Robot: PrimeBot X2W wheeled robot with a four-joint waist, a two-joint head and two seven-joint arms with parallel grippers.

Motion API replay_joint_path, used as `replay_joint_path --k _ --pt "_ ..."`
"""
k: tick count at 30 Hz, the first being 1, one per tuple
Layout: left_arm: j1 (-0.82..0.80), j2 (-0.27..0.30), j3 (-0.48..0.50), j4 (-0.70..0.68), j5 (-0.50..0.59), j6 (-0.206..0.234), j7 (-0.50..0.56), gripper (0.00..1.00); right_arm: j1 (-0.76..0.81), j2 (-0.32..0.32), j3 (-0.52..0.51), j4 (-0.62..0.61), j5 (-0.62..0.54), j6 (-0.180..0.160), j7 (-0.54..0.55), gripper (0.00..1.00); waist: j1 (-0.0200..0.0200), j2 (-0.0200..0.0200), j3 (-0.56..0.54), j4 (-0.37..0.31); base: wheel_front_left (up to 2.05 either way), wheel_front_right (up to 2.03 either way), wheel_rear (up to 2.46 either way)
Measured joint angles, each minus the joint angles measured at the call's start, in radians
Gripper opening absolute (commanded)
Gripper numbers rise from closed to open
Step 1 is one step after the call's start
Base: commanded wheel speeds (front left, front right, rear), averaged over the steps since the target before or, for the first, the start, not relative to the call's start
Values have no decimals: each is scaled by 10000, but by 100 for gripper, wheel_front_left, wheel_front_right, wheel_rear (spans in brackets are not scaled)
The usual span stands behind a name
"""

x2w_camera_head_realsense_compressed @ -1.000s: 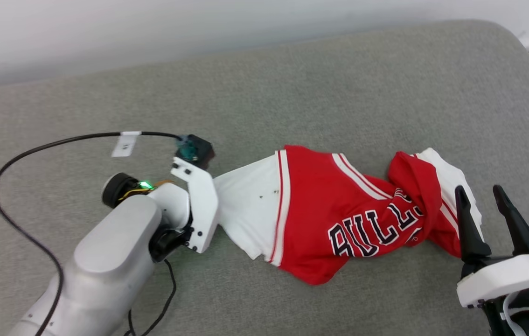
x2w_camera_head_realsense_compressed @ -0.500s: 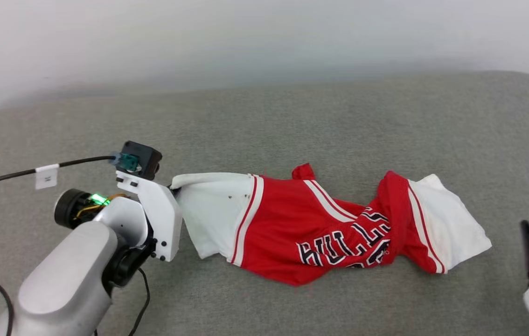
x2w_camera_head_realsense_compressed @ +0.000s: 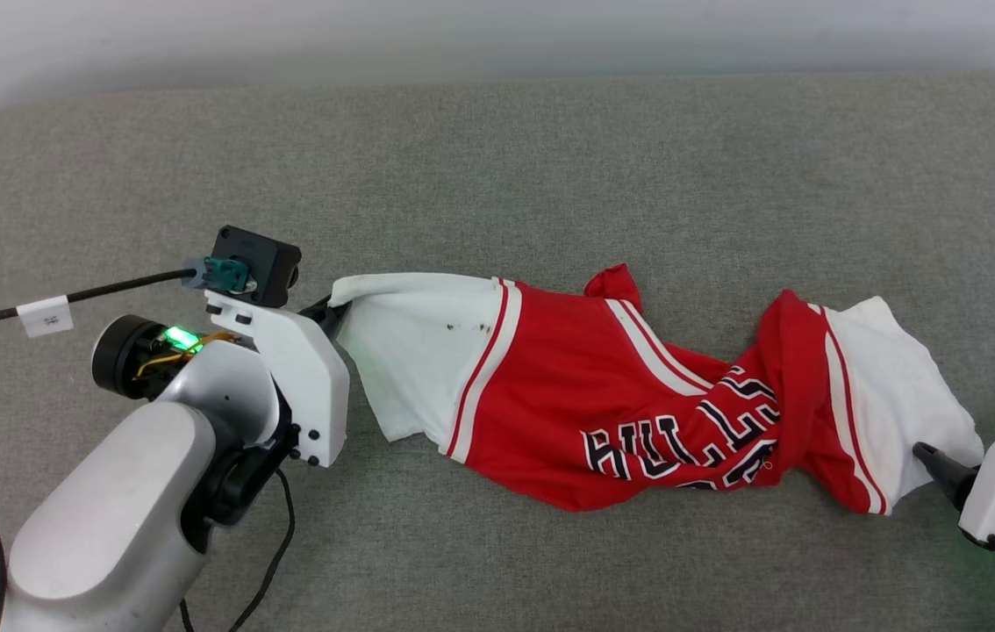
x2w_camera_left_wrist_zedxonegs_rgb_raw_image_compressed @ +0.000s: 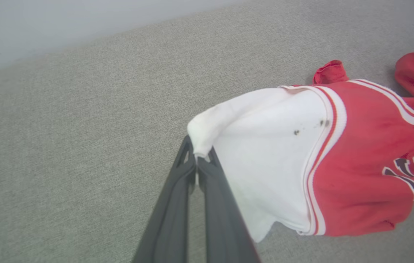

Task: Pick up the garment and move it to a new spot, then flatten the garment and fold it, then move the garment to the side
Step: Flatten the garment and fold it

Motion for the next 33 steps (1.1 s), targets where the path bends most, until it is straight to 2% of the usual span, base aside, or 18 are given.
replay_joint_path --k 6,7,8,9,16,24,33 --pt "-121 27 36 -111 15 73 -33 0 -371 13 127 313 19 -2 665 100 0 0 381 85 0 0 0" --pt "-121 31 46 -115 15 73 -35 0 -425 -2 153 353 100 -4 784 42 0 0 418 89 0 0 0" --pt "-124 35 54 -115 15 75 -50 0 -486 -25 142 420 169 -2 917 5 -1 0 448 89 0 0 0" --pt "-128 33 56 -115 15 75 -71 0 -536 -52 151 449 207 -4 997 0 -1 0 472 90 0 0 0" --pt "-164 2 10 -23 8 56 -153 0 -700 -316 374 579 506 -2 1135 0 0 0 454 139 0 0 0" --pt "-290 67 272 84 6 105 -568 0 -1035 -798 476 -378 -6 0 -161 0 0 0 -116 111 0 0 0" --pt "-650 199 731 192 -94 263 -813 0 -1802 -1421 779 -1484 -583 0 -1055 0 -1 0 -1240 -9 0 0 0"
